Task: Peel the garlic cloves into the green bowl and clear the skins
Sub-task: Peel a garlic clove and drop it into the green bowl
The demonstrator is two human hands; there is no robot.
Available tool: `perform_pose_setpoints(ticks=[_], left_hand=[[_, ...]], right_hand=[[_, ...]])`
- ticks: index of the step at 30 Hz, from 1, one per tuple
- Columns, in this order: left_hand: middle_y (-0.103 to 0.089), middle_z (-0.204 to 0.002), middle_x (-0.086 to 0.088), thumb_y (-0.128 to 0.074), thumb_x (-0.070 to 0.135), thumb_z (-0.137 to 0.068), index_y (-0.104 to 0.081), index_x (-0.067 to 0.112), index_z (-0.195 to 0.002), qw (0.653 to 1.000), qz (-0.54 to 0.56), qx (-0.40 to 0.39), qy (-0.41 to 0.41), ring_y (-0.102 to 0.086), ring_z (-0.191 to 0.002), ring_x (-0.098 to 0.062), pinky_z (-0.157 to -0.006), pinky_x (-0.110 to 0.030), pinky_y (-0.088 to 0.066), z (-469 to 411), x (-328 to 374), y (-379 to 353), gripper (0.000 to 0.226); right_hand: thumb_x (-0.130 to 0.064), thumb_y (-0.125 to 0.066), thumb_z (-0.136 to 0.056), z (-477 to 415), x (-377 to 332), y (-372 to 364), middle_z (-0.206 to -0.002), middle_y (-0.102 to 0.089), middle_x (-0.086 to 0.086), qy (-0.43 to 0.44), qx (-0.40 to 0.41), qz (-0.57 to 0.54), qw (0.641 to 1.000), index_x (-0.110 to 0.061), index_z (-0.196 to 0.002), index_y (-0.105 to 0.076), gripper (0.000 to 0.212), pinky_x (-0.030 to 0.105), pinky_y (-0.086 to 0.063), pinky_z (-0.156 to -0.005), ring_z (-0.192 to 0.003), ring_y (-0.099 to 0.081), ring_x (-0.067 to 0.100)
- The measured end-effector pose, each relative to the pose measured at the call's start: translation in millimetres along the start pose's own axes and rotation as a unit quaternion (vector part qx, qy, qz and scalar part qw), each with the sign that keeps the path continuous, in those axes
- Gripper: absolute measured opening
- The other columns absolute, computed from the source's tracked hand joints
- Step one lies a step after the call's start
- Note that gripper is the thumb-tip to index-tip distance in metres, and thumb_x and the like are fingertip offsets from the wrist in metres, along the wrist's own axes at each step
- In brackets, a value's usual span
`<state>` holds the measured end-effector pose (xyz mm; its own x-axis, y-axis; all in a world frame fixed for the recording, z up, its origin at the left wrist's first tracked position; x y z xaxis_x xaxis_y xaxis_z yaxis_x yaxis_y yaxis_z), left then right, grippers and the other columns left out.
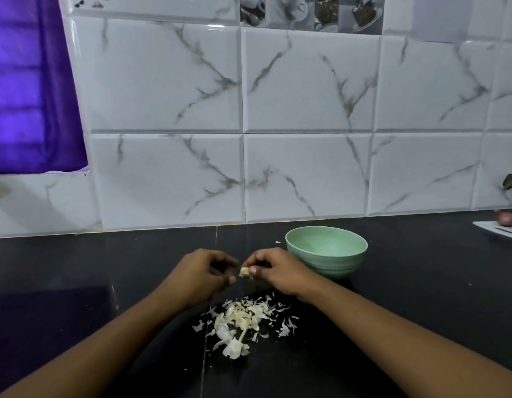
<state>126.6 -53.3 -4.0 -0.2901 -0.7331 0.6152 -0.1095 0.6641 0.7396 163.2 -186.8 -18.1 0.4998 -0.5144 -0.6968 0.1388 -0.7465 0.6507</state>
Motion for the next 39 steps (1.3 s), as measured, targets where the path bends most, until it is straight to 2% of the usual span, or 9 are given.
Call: perform_pose_setpoints(ticks=[2,5,10,15,19,24,27,34,39], left_hand=[[-0.072,-0.077,0.007,-0.073,0.014,-0.082,-0.071,0.029,-0.099,0.996,0.077,0.035,-0.026,-0.067,-0.064,-0.004,-0.05,-0.019,-0.051,3,7,8,0.022],[-0.074,-0.072,0.007,-0.074,0.013,-0.08,-0.074,0.027,-0.092,0.985,0.139,0.077,-0.063,-0.069,-0.065,-0.011,-0.051,-0.021,-0.051,8,17,16,0.019],[-0.074,-0.086,0.002,-0.075,0.009,-0.077,-0.074,0.023,-0.098,0.97,0.208,0.077,-0.094,-0.069,-0.067,-0.014,-0.053,-0.022,-0.052,14,28,17,0.025],[-0.074,-0.078,-0.004,-0.071,0.007,-0.08,-0.074,0.02,-0.092,0.958,0.257,0.08,-0.1,-0.065,-0.059,-0.01,-0.048,-0.021,-0.048,16,30,19,0.018],[-0.073,-0.071,-0.005,-0.074,0.013,-0.077,-0.077,0.024,-0.077,0.953,0.266,0.107,-0.092,-0.067,-0.059,-0.014,-0.048,-0.026,-0.05,16,27,24,0.012],[-0.074,-0.071,0.002,-0.077,0.022,-0.072,-0.077,0.028,-0.072,0.963,0.214,0.132,-0.093,-0.07,-0.061,-0.015,-0.052,-0.027,-0.055,18,26,28,0.006],[-0.074,-0.07,0.001,-0.076,0.017,-0.075,-0.075,0.022,-0.077,0.965,0.207,0.128,-0.094,-0.07,-0.062,-0.014,-0.053,-0.027,-0.055,17,28,26,0.005],[-0.073,-0.071,-0.003,-0.074,0.014,-0.078,-0.074,0.02,-0.084,0.958,0.244,0.121,-0.089,-0.071,-0.065,-0.017,-0.054,-0.028,-0.055,17,28,22,0.008],[-0.074,-0.073,-0.001,-0.073,0.016,-0.079,-0.073,0.02,-0.083,0.952,0.26,0.146,-0.074,-0.072,-0.068,-0.019,-0.06,-0.034,-0.057,17,26,21,0.006]], right_hand=[[-0.005,-0.056,-0.093,5,0,-1,-0.08,-0.065,0.004,-0.029,-0.016,-0.168,0.985,-0.016,-0.089,-0.066,0.015,0.018,-0.044,-0.061,-0.067,-0.056,0.007],[-0.001,-0.054,-0.092,11,-8,0,-0.082,-0.066,0.004,-0.037,-0.031,-0.304,0.951,-0.014,-0.091,-0.061,0.015,0.016,-0.044,-0.056,-0.062,-0.058,0.005],[0.0,-0.056,-0.09,14,-15,9,-0.081,-0.069,0.004,-0.042,-0.014,-0.405,0.913,-0.013,-0.088,-0.058,0.014,0.021,-0.051,-0.059,-0.065,-0.062,0.009],[-0.009,-0.061,-0.08,18,-28,7,-0.08,-0.071,0.005,-0.026,-0.063,-0.459,0.886,-0.012,-0.088,-0.055,0.01,0.026,-0.054,-0.062,-0.064,-0.064,0.01],[-0.009,-0.062,-0.079,21,-30,5,-0.074,-0.068,0.002,-0.031,-0.074,-0.459,0.885,-0.008,-0.09,-0.058,0.012,0.024,-0.057,-0.06,-0.063,-0.064,0.01],[0.002,-0.067,-0.081,21,-33,14,-0.078,-0.064,0.011,0.005,-0.027,-0.324,0.946,-0.006,-0.088,-0.061,0.013,0.021,-0.055,-0.057,-0.059,-0.063,0.01],[0.005,-0.065,-0.083,21,-35,19,-0.071,-0.065,0.008,0.021,0.002,-0.293,0.956,-0.005,-0.084,-0.061,0.011,0.019,-0.054,-0.056,-0.057,-0.064,0.008],[0.004,-0.064,-0.083,24,-39,25,-0.069,-0.072,-0.001,0.033,0.021,-0.308,0.951,-0.012,-0.074,-0.059,0.019,0.017,-0.052,-0.054,-0.056,-0.065,0.008],[-0.006,-0.072,-0.08,26,-48,35,-0.076,-0.072,0.0,0.096,0.1,-0.162,0.977,-0.029,-0.063,-0.064,0.03,0.022,-0.052,-0.059,-0.063,-0.066,0.01]])
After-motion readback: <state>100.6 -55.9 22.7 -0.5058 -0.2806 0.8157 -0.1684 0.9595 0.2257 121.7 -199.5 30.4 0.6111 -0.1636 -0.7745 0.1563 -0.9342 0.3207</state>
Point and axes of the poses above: each hand's wrist, its own z-axis away from the middle knuckle, its own y-axis out of the back of the hand, x = y × z, the point moved 8 cm from there along -z, towards the middle knuckle
